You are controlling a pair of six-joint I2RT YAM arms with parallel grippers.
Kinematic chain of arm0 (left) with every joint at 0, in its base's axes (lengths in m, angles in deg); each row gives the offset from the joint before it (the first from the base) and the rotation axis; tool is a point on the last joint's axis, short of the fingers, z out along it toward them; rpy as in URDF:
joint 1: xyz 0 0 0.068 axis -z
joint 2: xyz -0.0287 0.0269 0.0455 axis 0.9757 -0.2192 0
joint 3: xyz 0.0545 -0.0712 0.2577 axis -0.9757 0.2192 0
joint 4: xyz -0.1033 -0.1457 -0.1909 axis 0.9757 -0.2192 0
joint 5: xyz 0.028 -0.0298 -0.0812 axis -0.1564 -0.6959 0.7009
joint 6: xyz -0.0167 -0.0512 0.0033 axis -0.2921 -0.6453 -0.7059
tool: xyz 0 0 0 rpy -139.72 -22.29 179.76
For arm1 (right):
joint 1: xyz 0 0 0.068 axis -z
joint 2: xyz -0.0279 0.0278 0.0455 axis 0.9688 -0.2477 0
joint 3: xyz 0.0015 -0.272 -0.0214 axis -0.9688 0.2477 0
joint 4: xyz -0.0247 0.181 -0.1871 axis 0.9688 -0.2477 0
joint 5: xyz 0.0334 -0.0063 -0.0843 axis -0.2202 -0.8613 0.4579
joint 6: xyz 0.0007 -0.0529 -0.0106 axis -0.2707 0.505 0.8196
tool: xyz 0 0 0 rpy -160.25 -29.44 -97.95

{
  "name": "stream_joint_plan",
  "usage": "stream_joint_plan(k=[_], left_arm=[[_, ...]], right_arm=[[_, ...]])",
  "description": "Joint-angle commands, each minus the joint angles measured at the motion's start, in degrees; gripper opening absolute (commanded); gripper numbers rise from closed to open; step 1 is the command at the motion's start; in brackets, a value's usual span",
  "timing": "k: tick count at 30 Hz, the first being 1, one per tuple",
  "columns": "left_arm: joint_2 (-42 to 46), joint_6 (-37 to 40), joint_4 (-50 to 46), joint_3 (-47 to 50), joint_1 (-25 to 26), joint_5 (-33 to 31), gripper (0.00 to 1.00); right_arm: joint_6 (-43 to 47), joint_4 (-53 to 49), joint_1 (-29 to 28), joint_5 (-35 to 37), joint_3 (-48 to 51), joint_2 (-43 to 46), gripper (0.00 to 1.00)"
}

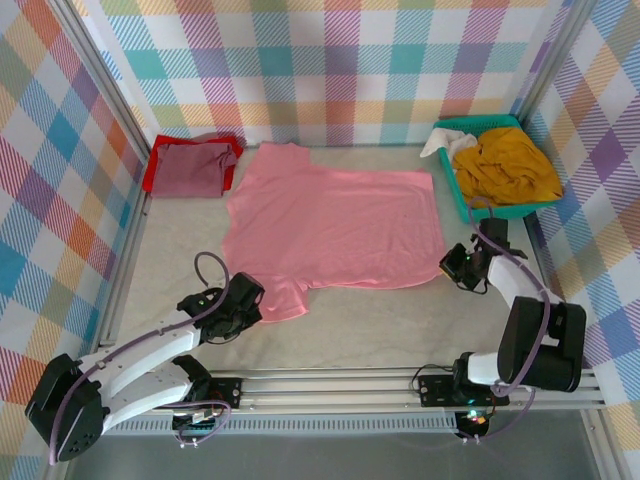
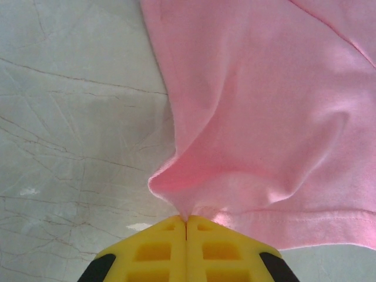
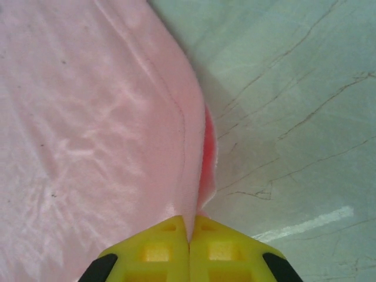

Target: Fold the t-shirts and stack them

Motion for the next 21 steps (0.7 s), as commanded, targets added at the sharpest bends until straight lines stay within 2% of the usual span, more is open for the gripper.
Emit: stream_joint_plan(k=[1, 6, 10, 16, 21], left_arm=[[-0.2, 1.6, 0.5, -1.4, 0.3, -1.3, 0.0], [1.4, 2.2, 0.2, -0.3, 0.3, -1.9, 0.0], [3.5, 2.9, 1.7, 2.1, 0.3, 0.2, 0.0], [11.4, 2.9, -1.4, 3.6, 0.4, 1.0, 0.0], [20.2, 3.6, -6.3, 3.8, 0.4, 5.3, 0.0]], right_arm=[[1.7, -1.9, -0.2, -0.3, 1.1, 3.1, 0.0], [1.8, -2.2, -0.3, -1.0, 2.9, 4.5, 0.0], [2.0, -3.6, -0.3, -1.8, 3.7, 6.1, 0.0], [2.4, -10.2, -0.3, -0.3, 5.4, 11.6, 0.0], [1.3, -14.3, -0.2, 0.3, 7.8, 15.3, 0.0]])
